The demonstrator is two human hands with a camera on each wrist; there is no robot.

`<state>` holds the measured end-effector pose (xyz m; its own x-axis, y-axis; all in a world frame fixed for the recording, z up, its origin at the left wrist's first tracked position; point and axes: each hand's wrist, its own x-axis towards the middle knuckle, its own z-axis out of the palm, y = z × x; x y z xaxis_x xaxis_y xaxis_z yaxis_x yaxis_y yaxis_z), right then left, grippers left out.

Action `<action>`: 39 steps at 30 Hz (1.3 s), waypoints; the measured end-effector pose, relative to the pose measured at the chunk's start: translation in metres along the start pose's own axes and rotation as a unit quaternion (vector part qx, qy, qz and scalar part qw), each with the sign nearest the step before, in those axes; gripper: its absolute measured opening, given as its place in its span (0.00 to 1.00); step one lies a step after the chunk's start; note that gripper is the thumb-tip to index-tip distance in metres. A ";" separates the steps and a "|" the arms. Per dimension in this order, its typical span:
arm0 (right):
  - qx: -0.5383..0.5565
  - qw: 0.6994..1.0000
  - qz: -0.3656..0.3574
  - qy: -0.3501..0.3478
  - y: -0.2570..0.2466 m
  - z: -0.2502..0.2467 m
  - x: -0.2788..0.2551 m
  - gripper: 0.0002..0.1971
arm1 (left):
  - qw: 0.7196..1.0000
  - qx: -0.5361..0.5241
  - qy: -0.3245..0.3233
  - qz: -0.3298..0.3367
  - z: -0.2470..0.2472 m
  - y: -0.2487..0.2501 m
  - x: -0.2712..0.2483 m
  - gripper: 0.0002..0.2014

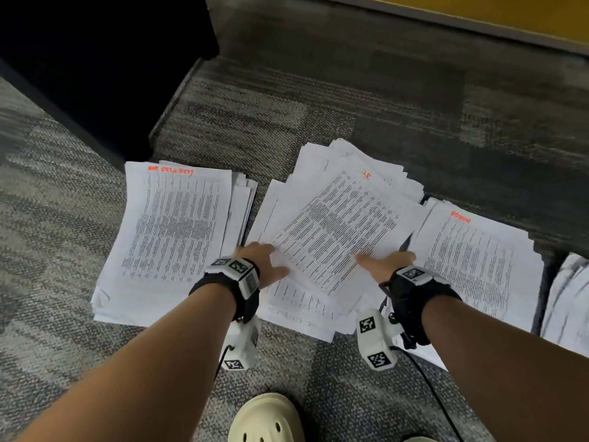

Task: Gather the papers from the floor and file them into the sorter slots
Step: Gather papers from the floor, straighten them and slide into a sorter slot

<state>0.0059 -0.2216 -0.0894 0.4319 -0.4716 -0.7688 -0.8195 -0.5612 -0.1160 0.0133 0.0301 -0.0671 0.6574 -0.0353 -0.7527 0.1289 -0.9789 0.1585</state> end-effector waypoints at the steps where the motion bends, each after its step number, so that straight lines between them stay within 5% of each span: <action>1: -0.006 1.000 0.003 -0.017 0.000 0.001 0.003 0.66 | 1.000 -0.012 -0.006 0.000 -0.002 0.000 0.001 0.38; 5: 0.056 0.996 -0.032 -0.059 0.004 0.011 0.020 0.53 | 0.998 -0.070 -0.001 -0.007 -0.010 0.006 0.000 0.38; 9: 0.128 0.989 -0.032 -0.071 0.010 0.017 0.032 0.64 | 0.986 -0.155 0.048 -0.021 -0.009 0.007 -0.002 0.39; 24: 0.204 0.974 -0.023 -0.100 -0.013 0.030 -0.007 0.59 | 0.974 -0.214 0.067 -0.034 -0.007 -0.001 -0.005 0.58; 30: 0.269 0.956 -0.017 -0.114 -0.008 0.030 -0.006 0.50 | 0.961 -0.263 0.075 -0.045 -0.006 -0.004 -0.003 0.54; 35: 0.265 0.962 -0.018 -0.063 -0.007 0.047 0.016 0.77 | 0.965 -0.248 0.074 -0.046 -0.002 -0.008 -0.004 0.53; 39: 0.301 0.952 0.016 -0.047 -0.009 0.045 0.015 0.70 | 0.974 -0.216 0.060 -0.039 -0.001 -0.011 -0.005 0.51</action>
<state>0.0027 -0.1935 -0.1282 0.3907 -0.4037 -0.8273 -0.9113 -0.0429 -0.4095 0.0087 0.0413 -0.0644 0.7119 0.0853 -0.6971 0.4656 -0.8005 0.3775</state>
